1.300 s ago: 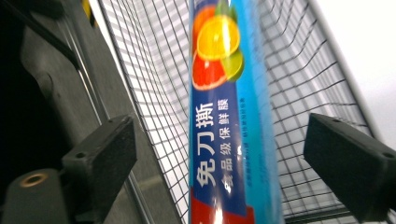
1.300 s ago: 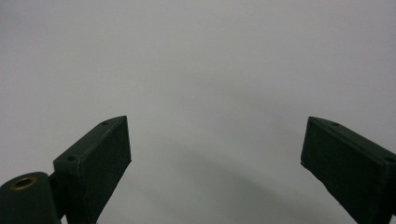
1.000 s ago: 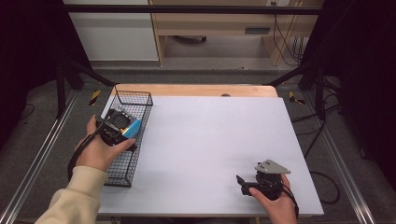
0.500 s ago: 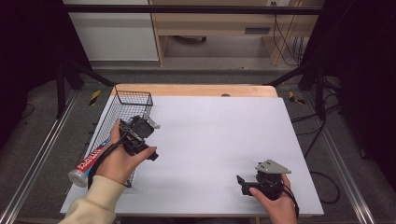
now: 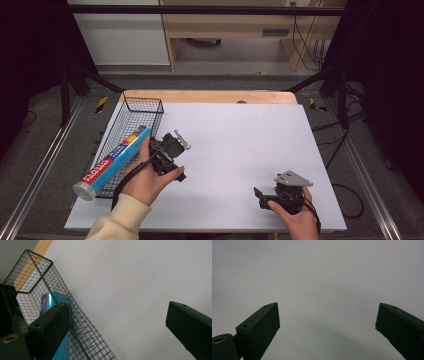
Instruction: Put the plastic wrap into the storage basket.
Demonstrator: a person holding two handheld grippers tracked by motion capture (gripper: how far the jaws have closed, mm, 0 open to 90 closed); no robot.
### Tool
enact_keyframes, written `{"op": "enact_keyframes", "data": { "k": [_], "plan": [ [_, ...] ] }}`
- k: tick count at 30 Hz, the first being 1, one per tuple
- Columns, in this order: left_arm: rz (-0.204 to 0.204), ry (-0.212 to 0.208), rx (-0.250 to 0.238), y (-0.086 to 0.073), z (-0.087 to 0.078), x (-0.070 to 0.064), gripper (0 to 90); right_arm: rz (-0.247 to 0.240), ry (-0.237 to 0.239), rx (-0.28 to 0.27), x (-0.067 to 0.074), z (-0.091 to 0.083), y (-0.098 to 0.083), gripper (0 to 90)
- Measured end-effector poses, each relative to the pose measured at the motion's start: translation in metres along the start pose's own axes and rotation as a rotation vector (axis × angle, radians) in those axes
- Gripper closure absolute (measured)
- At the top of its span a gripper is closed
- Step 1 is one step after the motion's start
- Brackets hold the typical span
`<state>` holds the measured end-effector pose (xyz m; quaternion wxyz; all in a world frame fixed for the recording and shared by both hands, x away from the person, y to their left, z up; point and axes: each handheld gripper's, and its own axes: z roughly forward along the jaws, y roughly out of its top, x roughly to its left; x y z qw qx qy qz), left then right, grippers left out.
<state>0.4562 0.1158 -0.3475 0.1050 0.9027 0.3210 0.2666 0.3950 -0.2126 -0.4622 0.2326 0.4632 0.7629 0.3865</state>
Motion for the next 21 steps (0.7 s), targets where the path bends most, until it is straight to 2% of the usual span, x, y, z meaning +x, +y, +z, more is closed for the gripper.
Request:
{"op": "enact_keyframes", "data": {
  "k": [2, 3, 6, 11, 21],
  "plan": [
    [0.012, -0.005, -0.002, 0.002, 0.002, -0.005, 5.7, 0.009, 0.006, 0.001, 0.0, 0.0, 0.0, 5.8],
    [0.025, -0.002, -0.003, 0.003, 0.004, -0.009, 5.7, -0.007, 0.0, -0.005, -0.001, 0.0, 0.0, 5.8],
    [0.039, -0.003, -0.007, 0.005, 0.008, -0.015, 5.7, -0.004, 0.0, -0.003, 0.0, 0.0, 0.0, 5.8],
    [0.065, -0.013, 0.006, 0.005, 0.017, -0.027, 5.9, 0.006, 0.003, 0.001, 0.0, 0.0, 0.0, 5.8],
    [0.075, -0.053, 0.007, 0.001, 0.04, -0.05, 6.2, -0.004, -0.001, -0.003, 0.0, 0.0, 0.0, 5.8]
  ]
}}
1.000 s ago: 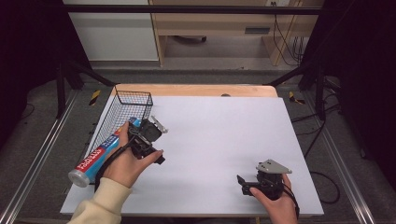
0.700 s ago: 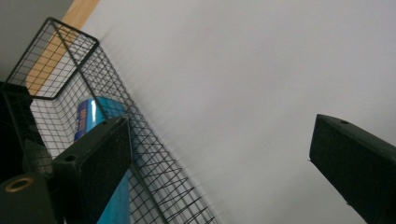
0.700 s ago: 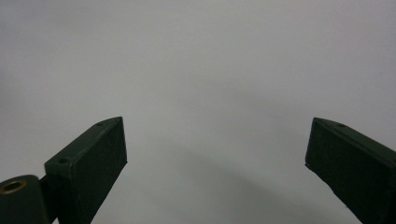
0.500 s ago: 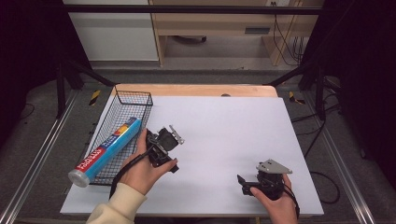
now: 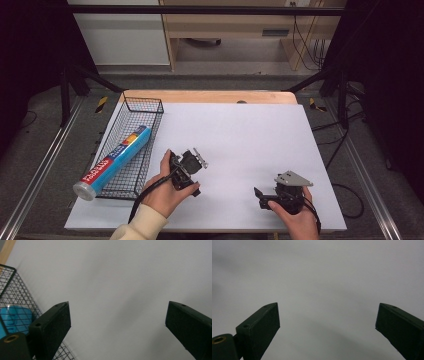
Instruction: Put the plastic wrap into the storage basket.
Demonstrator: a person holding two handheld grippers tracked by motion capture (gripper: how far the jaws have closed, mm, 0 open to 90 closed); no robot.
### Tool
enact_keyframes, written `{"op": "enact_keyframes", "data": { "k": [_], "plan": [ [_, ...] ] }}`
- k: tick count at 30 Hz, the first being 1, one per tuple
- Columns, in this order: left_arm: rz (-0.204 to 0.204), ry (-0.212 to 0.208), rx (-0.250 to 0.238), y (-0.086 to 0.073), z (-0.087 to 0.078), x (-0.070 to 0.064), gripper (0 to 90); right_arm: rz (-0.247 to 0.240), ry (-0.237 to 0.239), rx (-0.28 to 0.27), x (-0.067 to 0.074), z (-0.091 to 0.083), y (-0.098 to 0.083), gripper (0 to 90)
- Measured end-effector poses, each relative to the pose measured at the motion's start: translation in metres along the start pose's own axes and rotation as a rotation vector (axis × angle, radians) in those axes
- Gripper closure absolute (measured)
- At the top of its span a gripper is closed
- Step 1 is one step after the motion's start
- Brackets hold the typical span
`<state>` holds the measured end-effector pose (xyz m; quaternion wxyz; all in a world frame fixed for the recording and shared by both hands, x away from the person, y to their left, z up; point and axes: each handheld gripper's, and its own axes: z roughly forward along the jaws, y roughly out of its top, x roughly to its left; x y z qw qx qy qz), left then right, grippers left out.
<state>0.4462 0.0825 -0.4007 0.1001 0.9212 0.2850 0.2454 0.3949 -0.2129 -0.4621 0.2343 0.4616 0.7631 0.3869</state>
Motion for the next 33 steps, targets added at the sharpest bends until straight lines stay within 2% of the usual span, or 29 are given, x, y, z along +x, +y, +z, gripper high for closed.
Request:
{"op": "enact_keyframes", "data": {
  "k": [6, 8, 13, 15, 17, 25, 28, 31, 33],
  "plan": [
    [-0.019, -0.01, -0.019, -0.007, 0.015, -0.007, 6.2, 0.007, 0.002, 0.002, 0.001, -0.001, 0.0, 5.8],
    [-0.033, -0.009, -0.036, -0.01, 0.02, -0.009, 6.2, -0.007, -0.002, -0.001, 0.0, 0.0, 0.0, 5.9],
    [-0.065, -0.024, -0.078, -0.018, 0.03, -0.01, 6.2, 0.006, -0.004, 0.0, 0.001, -0.001, 0.0, 6.0],
    [-0.083, -0.035, -0.109, -0.023, 0.034, -0.01, 6.2, -0.017, -0.009, -0.007, 0.0, 0.0, 0.0, 6.0],
    [-0.106, -0.041, -0.139, -0.028, 0.039, -0.011, 6.2, -0.005, -0.008, -0.002, 0.0, 0.0, 0.0, 6.0],
    [-0.184, -0.072, -0.255, -0.052, 0.05, -0.013, 6.5, -0.022, -0.026, -0.006, 0.0, 0.001, 0.001, 6.1],
    [-0.193, -0.08, -0.277, -0.056, 0.048, -0.013, 6.9, -0.027, -0.032, -0.004, 0.0, 0.002, 0.001, 6.0],
    [-0.157, -0.066, -0.279, -0.057, 0.043, -0.014, 7.0, -0.042, -0.041, -0.006, 0.0, 0.003, 0.001, 6.0],
    [-0.154, -0.055, -0.296, -0.058, 0.038, -0.014, 7.0, -0.035, -0.045, -0.001, 0.002, 0.003, 0.002, 6.0]
  ]
}}
